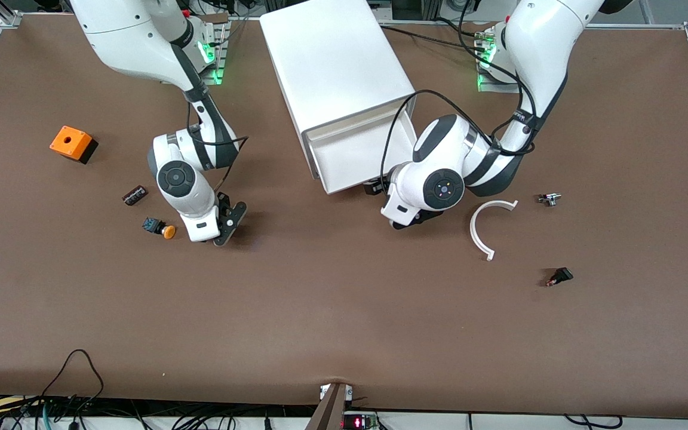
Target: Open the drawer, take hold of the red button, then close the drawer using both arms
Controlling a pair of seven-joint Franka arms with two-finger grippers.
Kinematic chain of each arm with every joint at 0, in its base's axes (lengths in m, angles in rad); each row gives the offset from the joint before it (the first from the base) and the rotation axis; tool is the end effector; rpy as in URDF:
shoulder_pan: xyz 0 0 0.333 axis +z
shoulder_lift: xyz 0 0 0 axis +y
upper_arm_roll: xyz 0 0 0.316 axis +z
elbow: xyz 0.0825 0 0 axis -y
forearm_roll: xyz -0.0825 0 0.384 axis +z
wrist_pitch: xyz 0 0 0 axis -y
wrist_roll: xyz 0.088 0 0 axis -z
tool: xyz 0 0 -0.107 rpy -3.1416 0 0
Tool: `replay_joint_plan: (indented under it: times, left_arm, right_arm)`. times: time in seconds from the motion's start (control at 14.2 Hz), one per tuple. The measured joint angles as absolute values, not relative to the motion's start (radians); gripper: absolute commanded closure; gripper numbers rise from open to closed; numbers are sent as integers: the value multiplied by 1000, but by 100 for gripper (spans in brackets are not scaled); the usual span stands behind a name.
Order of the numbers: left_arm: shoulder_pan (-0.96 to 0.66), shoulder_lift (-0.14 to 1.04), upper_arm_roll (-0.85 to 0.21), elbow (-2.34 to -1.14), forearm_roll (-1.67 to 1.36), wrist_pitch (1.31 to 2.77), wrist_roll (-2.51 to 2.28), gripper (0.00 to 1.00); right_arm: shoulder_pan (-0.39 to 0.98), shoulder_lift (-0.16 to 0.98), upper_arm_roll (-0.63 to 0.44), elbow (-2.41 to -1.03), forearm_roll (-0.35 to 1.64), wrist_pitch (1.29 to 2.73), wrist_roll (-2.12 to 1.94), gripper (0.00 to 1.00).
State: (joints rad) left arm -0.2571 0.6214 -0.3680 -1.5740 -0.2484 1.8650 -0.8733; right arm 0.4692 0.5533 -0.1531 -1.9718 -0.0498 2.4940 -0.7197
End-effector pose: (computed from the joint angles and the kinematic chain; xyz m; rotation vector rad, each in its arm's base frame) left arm 0.5453 -0.3780 0.2831 2.8619 0.5650 -0.7731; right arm 0.5801 0.1922 0.1869 2.5921 1.5847 -0.0726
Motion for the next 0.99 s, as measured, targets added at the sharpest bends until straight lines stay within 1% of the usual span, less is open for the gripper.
replay_joint_plan:
  times: [0.14,0.28,0.42,0.7,0.85,0.99]
  left_arm:
    - [-257,621,-368,-1583,-274,1862,-873,0]
    - [-257,620,-371,-1601,-299,1860,-873,0]
    - [-259,620,-381,-1617,-310,1860,-875,0]
    - [-258,620,-418,-1633,-313,1859,-909,0]
    - [-259,620,-441,-1635,-313,1858,-954,0]
    - [-262,619,-463,-1637,-313,1857,-990,0]
  right_arm:
    - [469,546,-154,-1932,-50,2489,-719,0]
    - [468,526,-154,-1883,-50,2436,-719,0]
    - [467,501,-155,-1806,-47,2297,-719,0]
    - [466,473,-155,-1571,44,1962,-714,0]
    - [466,470,-155,-1476,67,1857,-653,0]
    - [466,467,-153,-1413,71,1774,-540,0]
